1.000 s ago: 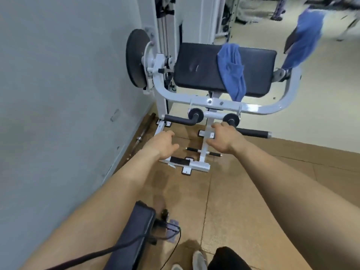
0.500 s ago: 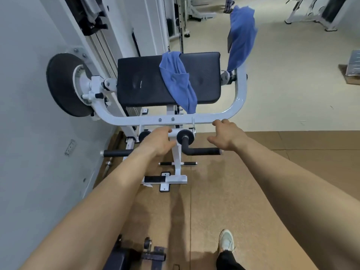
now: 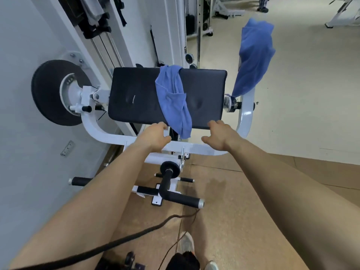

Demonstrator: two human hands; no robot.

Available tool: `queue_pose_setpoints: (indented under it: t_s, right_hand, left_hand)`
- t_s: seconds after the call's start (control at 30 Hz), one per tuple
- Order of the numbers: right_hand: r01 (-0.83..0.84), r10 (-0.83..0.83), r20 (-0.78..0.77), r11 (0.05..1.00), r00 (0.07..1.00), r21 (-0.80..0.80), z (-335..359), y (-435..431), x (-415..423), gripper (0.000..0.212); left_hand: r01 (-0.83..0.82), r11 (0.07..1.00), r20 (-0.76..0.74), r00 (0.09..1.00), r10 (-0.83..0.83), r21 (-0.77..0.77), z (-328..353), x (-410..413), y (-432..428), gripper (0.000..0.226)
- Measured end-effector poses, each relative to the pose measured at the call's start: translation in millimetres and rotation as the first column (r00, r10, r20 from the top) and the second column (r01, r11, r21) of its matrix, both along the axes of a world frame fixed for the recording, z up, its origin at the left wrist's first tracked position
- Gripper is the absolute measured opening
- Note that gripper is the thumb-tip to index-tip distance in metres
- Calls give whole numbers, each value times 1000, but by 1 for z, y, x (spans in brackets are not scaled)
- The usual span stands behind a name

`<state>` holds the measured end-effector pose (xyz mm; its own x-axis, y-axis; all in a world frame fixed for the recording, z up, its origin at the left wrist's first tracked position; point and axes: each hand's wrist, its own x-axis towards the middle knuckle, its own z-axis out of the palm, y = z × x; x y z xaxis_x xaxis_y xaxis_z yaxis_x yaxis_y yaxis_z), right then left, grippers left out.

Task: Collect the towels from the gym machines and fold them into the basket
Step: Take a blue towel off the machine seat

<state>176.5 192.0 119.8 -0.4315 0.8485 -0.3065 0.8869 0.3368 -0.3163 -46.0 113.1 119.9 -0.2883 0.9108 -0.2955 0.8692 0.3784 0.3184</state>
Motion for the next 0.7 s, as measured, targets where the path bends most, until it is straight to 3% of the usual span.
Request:
queue_pose_setpoints:
  t_s: [0.23, 0.5, 0.7]
  right_hand:
    - [-38, 38, 7, 999, 999, -34, -21, 85, -41, 57]
    - [-45, 46, 4, 993, 999, -112, -60, 167, -103, 51]
    - [-55, 54, -9, 988, 998, -143, -90, 199, -118, 51]
  left_hand:
    - [18, 1000, 11, 1000, -18, 11, -21, -22, 100, 52]
    - [-58, 998, 143, 988, 57, -1, -69, -43, 201, 54]
    - [-128, 991, 93, 988, 124, 48, -108, -49, 239, 42]
